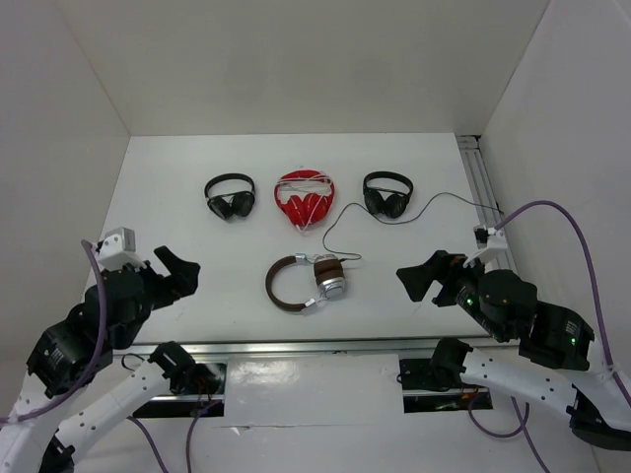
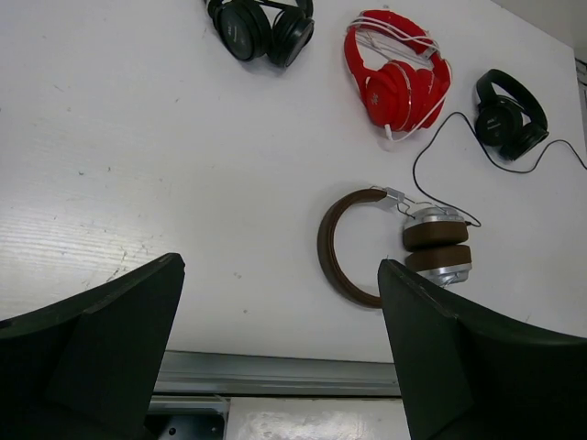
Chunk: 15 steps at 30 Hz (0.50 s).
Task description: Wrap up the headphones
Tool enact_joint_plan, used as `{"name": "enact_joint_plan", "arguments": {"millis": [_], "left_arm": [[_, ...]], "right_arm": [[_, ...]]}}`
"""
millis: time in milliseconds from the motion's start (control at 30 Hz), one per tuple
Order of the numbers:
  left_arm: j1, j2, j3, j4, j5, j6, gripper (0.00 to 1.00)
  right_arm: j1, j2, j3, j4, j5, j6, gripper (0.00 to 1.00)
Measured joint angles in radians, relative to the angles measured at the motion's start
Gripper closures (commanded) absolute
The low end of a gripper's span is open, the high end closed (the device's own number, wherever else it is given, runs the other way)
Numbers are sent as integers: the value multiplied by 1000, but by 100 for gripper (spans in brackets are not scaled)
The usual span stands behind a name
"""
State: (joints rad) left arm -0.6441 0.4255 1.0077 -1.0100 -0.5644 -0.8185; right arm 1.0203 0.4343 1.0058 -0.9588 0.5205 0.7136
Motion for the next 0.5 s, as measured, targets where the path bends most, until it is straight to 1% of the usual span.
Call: {"name": "enact_joint_plan", "arguments": {"millis": [200, 500], "left_arm": [[0, -35, 0, 0, 0, 0, 0], [0, -93, -10, 3, 3, 5, 0]], "right_arm": [[0, 1, 0, 0, -3, -1, 1], [0, 0, -10, 9, -50, -41, 1]]}}
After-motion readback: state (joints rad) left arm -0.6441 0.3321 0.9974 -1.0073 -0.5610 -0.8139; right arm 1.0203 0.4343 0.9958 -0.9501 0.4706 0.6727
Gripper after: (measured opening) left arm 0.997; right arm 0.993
